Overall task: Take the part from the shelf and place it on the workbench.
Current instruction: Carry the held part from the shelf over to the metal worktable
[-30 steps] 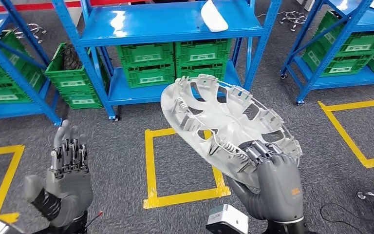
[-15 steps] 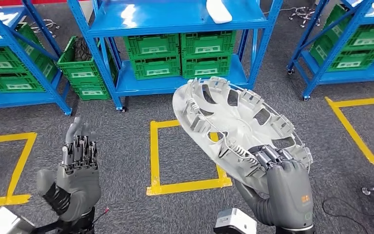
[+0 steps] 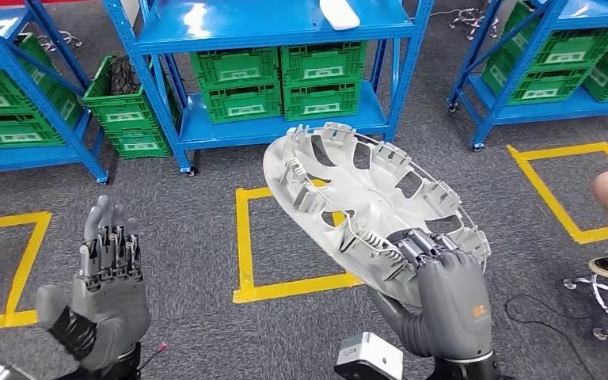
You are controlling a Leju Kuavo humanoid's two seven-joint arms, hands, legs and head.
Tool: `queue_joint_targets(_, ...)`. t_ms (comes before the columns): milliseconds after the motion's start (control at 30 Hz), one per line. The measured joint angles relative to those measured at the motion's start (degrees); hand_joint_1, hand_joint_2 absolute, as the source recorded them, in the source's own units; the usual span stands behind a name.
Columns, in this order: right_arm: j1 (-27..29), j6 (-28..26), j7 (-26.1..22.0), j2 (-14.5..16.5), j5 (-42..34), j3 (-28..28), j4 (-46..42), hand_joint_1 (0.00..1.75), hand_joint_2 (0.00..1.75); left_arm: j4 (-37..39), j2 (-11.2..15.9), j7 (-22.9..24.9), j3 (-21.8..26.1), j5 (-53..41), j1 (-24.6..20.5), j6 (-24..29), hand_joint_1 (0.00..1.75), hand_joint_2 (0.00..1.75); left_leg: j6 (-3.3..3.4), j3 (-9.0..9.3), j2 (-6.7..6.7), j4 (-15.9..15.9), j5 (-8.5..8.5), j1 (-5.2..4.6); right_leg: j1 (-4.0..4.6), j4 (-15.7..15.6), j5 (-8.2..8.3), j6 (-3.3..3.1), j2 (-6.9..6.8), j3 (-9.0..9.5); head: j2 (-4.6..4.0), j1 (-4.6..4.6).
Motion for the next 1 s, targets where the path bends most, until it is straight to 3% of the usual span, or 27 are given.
queue_joint_targets(100, 0.0, 0.0, 0.0, 0.0, 0.0, 0.0, 0.0, 1.75, 1.75, 0.1, 0.0, 0.0, 0.0, 0.0, 0.1, 0.0, 0.0, 0.0, -0.05, -1.81, 0.06, 0.2, 1.84, 0.3, -0.3, 10.0, -7.23, 0.79, 0.04, -2.63, 0.0, 0.94)
queue_joint_targets(133, 0.0, 0.0, 0.0, -0.1, 0.0, 0.0, 0.0, 1.75, 1.75, 0.1, 0.0, 0.1, 0.0, 0.0, 0.1, 0.0, 0.0, 0.0, -0.19, -2.78, 0.05, 0.6, 2.25, 0.35, -0.44, 12.5, -7.92, 1.09, 0.04, -2.77, 0.0, 1.15)
queue_joint_targets(167, 0.0, 0.0, 0.0, -0.1, 0.0, 0.0, 0.0, 1.75, 1.75, 0.1, 0.0, 0.1, 0.0, 0.0, 0.1, 0.0, 0.0, 0.0, -0.35, -3.81, 0.04, 1.2, 2.58, 0.44, -0.58, 13.2, -7.53, 1.37, 0.03, -2.1, -0.01, 1.31)
queue_joint_targets(233, 0.1, 0.0, 0.0, -0.1, 0.0, 0.0, 0.0, 1.75, 1.75, 0.2, 0.0, 0.1, 0.0, 0.0, 0.1, 0.0, 0.0, 0.0, -0.78, -5.79, 0.01, 2.6, 2.99, 0.73, -0.97, 8.2, -5.25, 1.92, 0.02, 1.99, 0.0, 1.73)
queue_joint_targets(300, 0.1, 0.0, 0.0, -0.2, 0.0, 0.0, 0.0, 1.75, 1.75, 0.2, 0.0, 0.1, 0.0, 0.0, 0.1, 0.0, 0.0, 0.0, -1.41, -7.49, -0.07, 4.0, 3.27, 0.8, -0.97, 1.7, -4.8, 1.94, 0.18, 6.49, 0.0, 2.31)
queue_joint_targets(367, 0.1, 0.0, 0.0, -0.2, 0.0, 0.0, 0.0, 1.75, 1.75, 0.1, 0.0, 0.0, 0.0, 0.0, 0.1, 0.0, 0.0, 0.0, -2.17, -8.49, -0.2, 4.8, 3.79, 0.71, -0.65, -0.3, -5.31, 1.11, 0.37, 7.58, 0.0, 2.54)
queue_joint_targets(433, 0.1, 0.0, 0.0, -0.2, 0.0, 0.0, 0.0, 1.75, 1.75, 0.1, 0.0, 0.0, -0.1, 0.0, 0.1, 0.0, 0.0, 0.0, -2.83, -9.03, -0.38, 5.2, 4.22, 0.82, -0.63, -0.2, -4.68, -0.08, 0.29, 6.84, 0.01, 2.42)
queue_joint_targets(467, 0.1, 0.0, 0.0, -0.2, 0.0, -0.1, 0.0, 1.75, 1.75, 0.1, 0.0, 0.0, -0.1, 0.0, 0.2, 0.0, 0.0, 0.0, -3.15, -9.54, -0.45, 5.7, 3.69, 0.91, -0.66, -0.3, -4.31, -0.62, 0.16, 6.52, 0.01, 2.33)
queue_joint_targets(533, 0.0, 0.0, 0.0, -0.2, 0.0, -0.1, 0.0, 1.75, 1.75, 0.1, 0.0, 0.0, -0.1, 0.0, 0.2, 0.0, 0.0, 0.0, -3.79, -11.38, -0.52, 9.7, 0.15, 1.08, -0.8, -0.6, -3.36, -1.54, -0.14, 5.66, 0.01, 1.83)
queue_joint_targets(600, 0.1, 0.0, 0.1, -0.2, 0.0, -0.1, 0.0, 1.75, 1.75, 0.2, 0.0, 0.0, -0.1, 0.0, 0.2, 0.0, 0.0, 0.0, -4.3, -13.68, -0.52, 16.7, -4.24, 1.27, -0.75, -0.6, -2.38, -1.83, -0.32, 4.41, 0.0, 1.0)
queue_joint_targets(633, 0.1, 0.0, 0.1, -0.2, 0.0, -0.2, 0.0, 1.75, 1.75, 0.2, 0.0, 0.0, -0.1, 0.0, 0.2, 0.1, 0.0, 0.0, -4.37, -14.24, -0.51, 19.4, -5.27, 1.35, -0.68, -0.6, -1.91, -1.83, -0.44, 3.78, 0.0, 0.68)
queue_joint_targets(667, 0.2, 0.0, 0.1, -0.2, 0.0, -0.3, 0.0, 1.75, 1.75, 0.2, 0.0, 0.0, -0.1, 0.0, 0.2, 0.1, 0.0, 0.0, -4.28, -13.95, -0.51, 20.4, -5.19, 1.37, -0.58, -0.6, -1.49, -1.8, -0.59, 3.22, 0.0, 0.43)
queue_joint_targets(700, 0.3, 0.0, 0.2, -0.2, -0.1, -0.3, 0.0, 1.75, 1.75, 0.3, 0.1, 0.0, -0.1, 0.0, 0.2, 0.1, 0.0, 0.0, -3.98, -12.58, -0.49, 19.3, -4.21, 1.34, -0.45, -0.6, -1.1, -1.77, -0.76, 2.75, 0.0, 0.19)
queue_joint_targets(767, 0.3, 0.0, 0.2, -0.2, -0.1, -0.4, 0.0, 1.75, 1.75, 0.3, 0.1, 0.0, -0.1, 0.0, 0.2, 0.1, 0.0, 0.0, -2.62, -6.99, 0.11, 11.9, -1.99, 0.89, -0.2, -0.6, -0.38, -1.7, -1.16, 2.1, -0.01, -0.1)
queue_joint_targets(833, 0.3, -0.1, 0.2, -0.2, -0.1, -0.5, 0.0, 1.75, 1.75, 0.2, 0.0, 0.0, -0.1, 0.0, 0.1, 0.1, 0.0, 0.0, -1.39, -2.18, 1.27, 4.7, -1.59, 0.17, -0.19, -0.8, 0.28, -1.32, -1.64, 1.86, -0.01, -0.01)
queue_joint_targets(933, 0.3, -0.1, 0.2, -0.3, -0.1, -0.7, 0.0, 1.75, 1.75, 0.1, 0.0, -0.1, -0.1, 0.0, 0.1, 0.1, 0.0, 0.0, -0.67, -1.48, 1.21, 2.1, -0.97, -0.27, -0.46, -1.4, 1.23, -0.27, -2.5, 1.91, 0.01, -0.27)
queue_joint_targets(1000, 0.4, -0.1, 0.2, -0.3, -0.1, -0.8, 0.0, 1.75, 1.75, 0.1, 0.0, -0.1, -0.1, 0.0, 0.1, 0.1, 0.0, 0.0, -0.42, -1.17, 0.7, 0.8, 0.5, 0.11, -0.41, -0.3, 0.13, 0.3, -1.97, 1.1, 0.0, -0.28)
